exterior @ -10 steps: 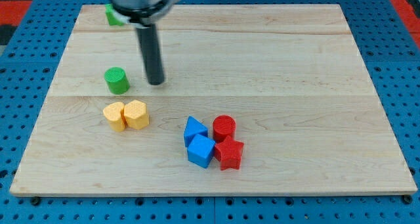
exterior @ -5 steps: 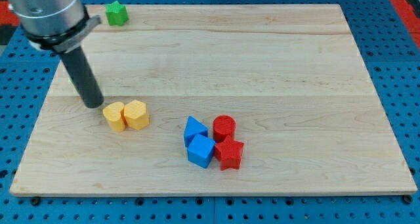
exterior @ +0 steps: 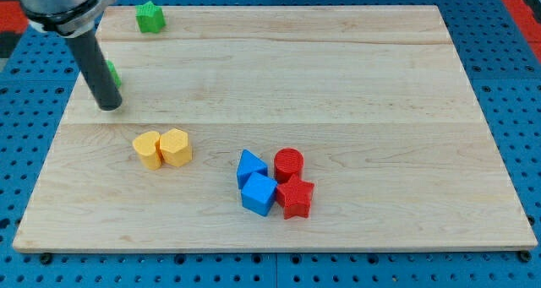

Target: Move the green circle towards top left side of the board

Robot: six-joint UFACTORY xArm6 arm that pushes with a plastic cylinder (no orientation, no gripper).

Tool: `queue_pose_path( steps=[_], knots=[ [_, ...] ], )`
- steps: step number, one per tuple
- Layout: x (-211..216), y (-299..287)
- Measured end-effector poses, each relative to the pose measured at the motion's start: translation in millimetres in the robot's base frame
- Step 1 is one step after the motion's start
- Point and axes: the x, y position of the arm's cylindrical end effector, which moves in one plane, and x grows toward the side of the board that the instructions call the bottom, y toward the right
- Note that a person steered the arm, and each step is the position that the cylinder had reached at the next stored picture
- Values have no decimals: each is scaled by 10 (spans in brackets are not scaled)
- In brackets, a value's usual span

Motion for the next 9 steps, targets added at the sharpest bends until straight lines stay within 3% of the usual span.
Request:
queue_pose_path(
  steps=[3,5,6,8,9],
  knots=[
    [-884,325],
    [-321,102],
    [-405,-179],
    [-1097,29],
    [-1163,134]
  ],
)
